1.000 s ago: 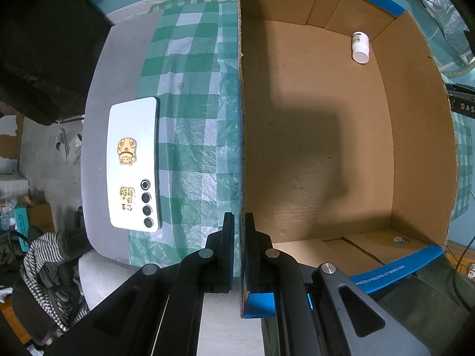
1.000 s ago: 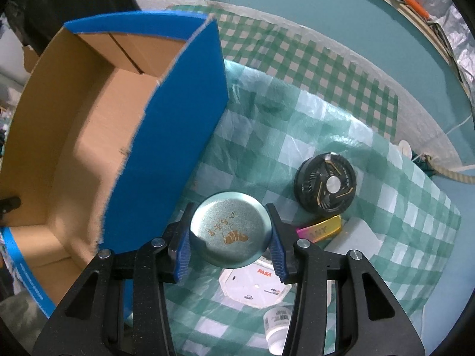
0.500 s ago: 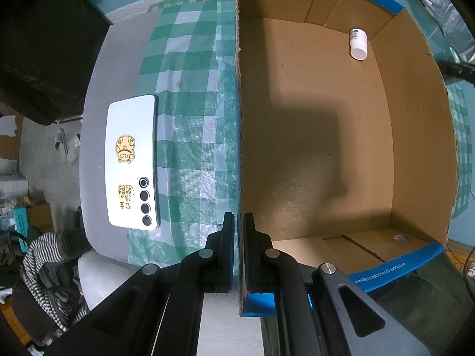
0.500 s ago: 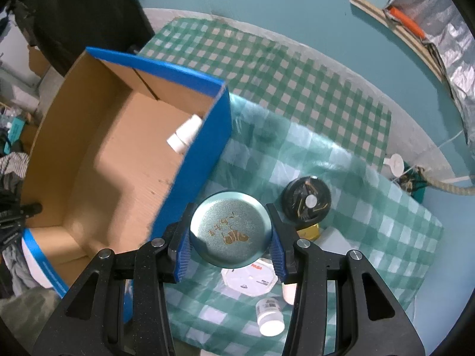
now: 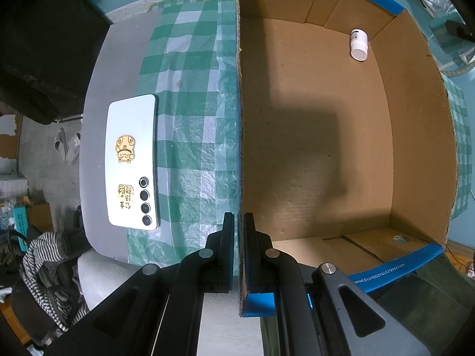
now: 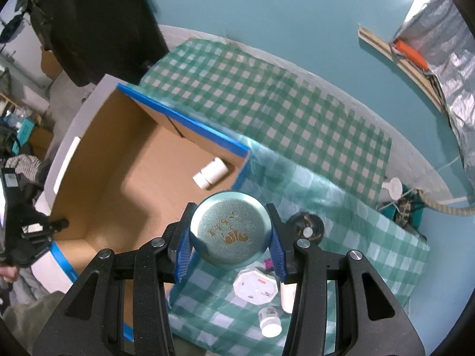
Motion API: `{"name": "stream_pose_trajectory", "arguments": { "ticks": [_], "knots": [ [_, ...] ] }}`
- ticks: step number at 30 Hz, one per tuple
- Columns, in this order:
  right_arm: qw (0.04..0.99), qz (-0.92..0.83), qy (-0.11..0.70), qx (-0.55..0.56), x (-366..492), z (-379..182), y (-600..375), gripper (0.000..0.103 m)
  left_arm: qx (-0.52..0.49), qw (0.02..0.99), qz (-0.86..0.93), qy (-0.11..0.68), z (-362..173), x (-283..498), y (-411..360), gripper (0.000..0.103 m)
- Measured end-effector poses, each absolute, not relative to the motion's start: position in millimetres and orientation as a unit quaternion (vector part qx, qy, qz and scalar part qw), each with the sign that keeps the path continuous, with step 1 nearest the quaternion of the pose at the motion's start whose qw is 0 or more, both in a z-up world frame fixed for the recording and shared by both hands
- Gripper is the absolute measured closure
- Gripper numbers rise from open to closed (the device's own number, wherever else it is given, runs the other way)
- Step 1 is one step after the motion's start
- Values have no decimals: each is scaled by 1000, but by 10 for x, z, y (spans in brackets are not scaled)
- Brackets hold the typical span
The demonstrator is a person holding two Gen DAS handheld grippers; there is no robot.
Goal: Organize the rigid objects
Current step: 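Carry the metal tin with the right tool into the box and release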
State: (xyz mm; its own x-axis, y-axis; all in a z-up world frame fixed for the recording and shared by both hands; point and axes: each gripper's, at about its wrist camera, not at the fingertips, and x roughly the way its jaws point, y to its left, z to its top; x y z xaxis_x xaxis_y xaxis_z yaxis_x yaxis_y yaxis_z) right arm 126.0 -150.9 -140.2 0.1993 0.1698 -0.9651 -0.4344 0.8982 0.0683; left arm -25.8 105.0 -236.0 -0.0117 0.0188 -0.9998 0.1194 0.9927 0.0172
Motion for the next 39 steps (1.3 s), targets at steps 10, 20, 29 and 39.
{"name": "stream_pose_trajectory", "arguments": {
  "ticks": [10, 20, 29, 39],
  "knots": [
    [767, 218, 591, -119, 1329, -1325, -1239, 58, 46, 700, -36, 712, -2387, -257, 1069, 98],
    [749, 230, 611, -112, 1361, -1580, -1045, 58, 43, 699, -36, 713, -2405, -277, 1103, 98],
    [734, 222, 632, -110, 1349, -1899, -966, 58, 45, 698, -37, 714, -2426, -281, 1120, 98],
    [732, 203, 641, -110, 1313, -2044, -962, 58, 45, 697, -38, 715, -2421, -278, 1118, 98]
  ]
}}
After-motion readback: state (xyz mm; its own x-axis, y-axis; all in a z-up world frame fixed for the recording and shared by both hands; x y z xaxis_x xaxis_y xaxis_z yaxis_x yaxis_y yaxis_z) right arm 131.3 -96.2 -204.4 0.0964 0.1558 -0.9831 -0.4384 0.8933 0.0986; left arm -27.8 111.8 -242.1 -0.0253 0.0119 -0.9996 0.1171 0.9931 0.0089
